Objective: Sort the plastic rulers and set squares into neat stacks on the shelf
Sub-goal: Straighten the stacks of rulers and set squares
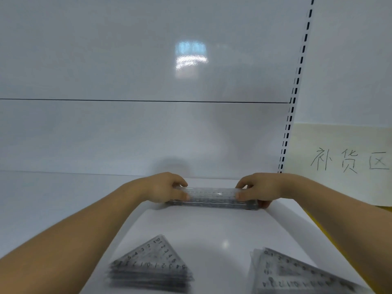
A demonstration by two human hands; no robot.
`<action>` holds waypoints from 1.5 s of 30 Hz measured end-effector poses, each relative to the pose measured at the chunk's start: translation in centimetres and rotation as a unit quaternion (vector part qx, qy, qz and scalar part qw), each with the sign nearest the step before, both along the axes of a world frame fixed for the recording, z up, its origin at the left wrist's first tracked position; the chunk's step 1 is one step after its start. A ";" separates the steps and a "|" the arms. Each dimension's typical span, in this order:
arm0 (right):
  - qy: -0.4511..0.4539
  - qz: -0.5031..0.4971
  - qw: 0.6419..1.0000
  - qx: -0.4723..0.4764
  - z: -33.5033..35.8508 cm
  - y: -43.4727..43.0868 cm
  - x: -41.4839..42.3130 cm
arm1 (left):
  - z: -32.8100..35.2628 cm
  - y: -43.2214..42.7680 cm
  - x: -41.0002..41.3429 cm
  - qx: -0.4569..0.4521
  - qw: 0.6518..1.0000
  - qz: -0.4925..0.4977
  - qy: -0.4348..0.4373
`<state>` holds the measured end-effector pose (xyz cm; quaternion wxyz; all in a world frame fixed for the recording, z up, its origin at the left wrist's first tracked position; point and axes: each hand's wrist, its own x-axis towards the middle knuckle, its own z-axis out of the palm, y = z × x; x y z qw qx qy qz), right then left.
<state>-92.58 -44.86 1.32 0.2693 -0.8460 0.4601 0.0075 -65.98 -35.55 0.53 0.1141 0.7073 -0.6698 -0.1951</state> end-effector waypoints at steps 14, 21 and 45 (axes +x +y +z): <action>0.074 0.049 0.989 -0.120 -1.0 -0.4 -0.3 | -1.1 -0.1 1.0 -0.044 0.999 -0.015 -0.006; 0.058 0.033 0.992 -0.103 -1.0 0.1 -0.3 | -1.0 0.7 0.8 -0.037 0.998 0.002 0.055; 0.030 0.085 0.975 -0.204 1.9 1.1 3.3 | 0.4 6.9 -1.0 -0.085 0.991 0.102 0.031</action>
